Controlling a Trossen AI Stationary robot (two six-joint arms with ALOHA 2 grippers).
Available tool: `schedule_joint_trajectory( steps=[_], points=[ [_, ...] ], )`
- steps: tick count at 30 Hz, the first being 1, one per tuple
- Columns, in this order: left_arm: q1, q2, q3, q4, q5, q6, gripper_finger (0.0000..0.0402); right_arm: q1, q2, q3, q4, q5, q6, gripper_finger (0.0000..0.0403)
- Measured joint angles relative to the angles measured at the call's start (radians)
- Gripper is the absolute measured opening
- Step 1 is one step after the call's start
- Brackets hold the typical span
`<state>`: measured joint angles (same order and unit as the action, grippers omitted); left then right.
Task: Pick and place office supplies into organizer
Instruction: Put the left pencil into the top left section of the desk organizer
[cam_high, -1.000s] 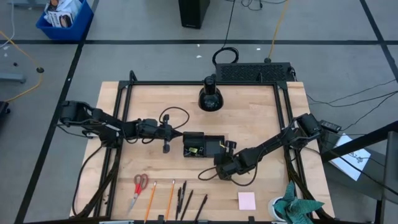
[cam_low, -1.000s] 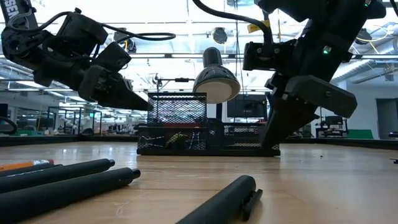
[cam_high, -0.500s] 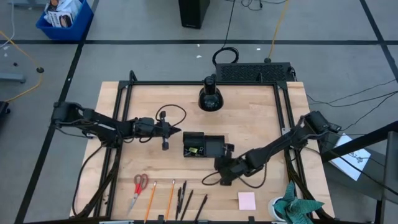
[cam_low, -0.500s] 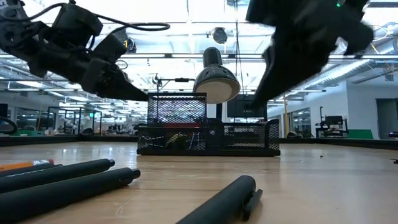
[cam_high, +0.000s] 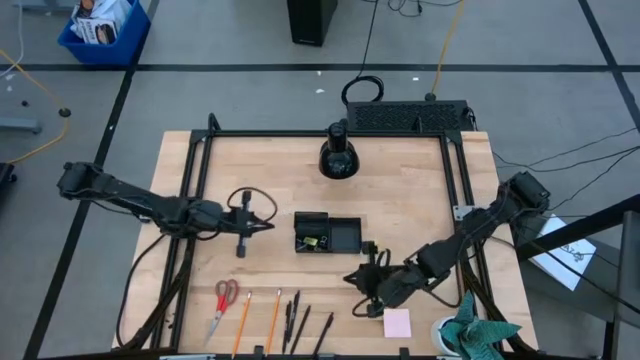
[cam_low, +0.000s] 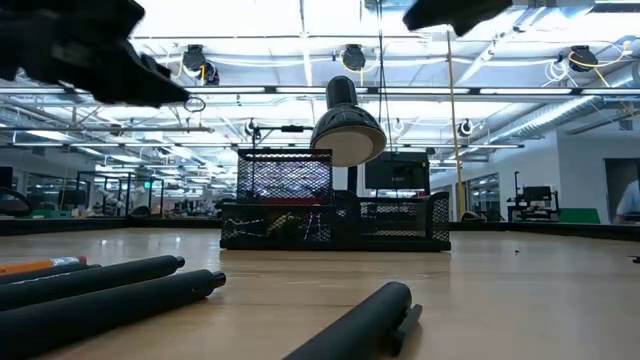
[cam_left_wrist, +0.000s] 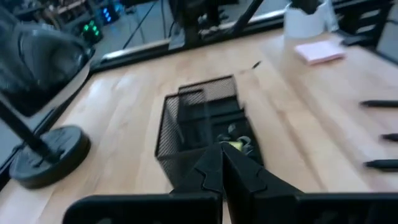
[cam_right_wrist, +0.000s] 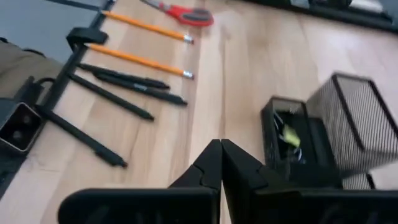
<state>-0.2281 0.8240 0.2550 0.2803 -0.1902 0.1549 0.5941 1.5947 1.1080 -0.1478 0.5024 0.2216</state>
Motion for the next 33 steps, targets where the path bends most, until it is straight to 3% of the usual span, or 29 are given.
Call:
schedule_joint_trajectory(
  steps=[12,18,25,33],
  points=[
    [-0.124,-0.167,0.000,-0.178,-0.074,0.009,0.0008,-0.094,-0.013,0.000,0.130,-0.015,-0.249,0.0000],
    [-0.128,-0.171,0.000,-0.185,-0.074,0.019,0.0004,-0.188,-0.036,-0.034,0.238,-0.201,-0.325,0.0000],
    [-0.128,-0.171,0.000,-0.200,-0.074,0.019,0.0003,-0.287,-0.075,-0.254,0.567,-0.349,-0.298,0.0000],
    [-0.126,-0.170,0.000,-0.212,-0.074,-0.012,0.0003,-0.316,-0.253,-0.468,0.661,-0.297,-0.199,0.0000]
  ],
)
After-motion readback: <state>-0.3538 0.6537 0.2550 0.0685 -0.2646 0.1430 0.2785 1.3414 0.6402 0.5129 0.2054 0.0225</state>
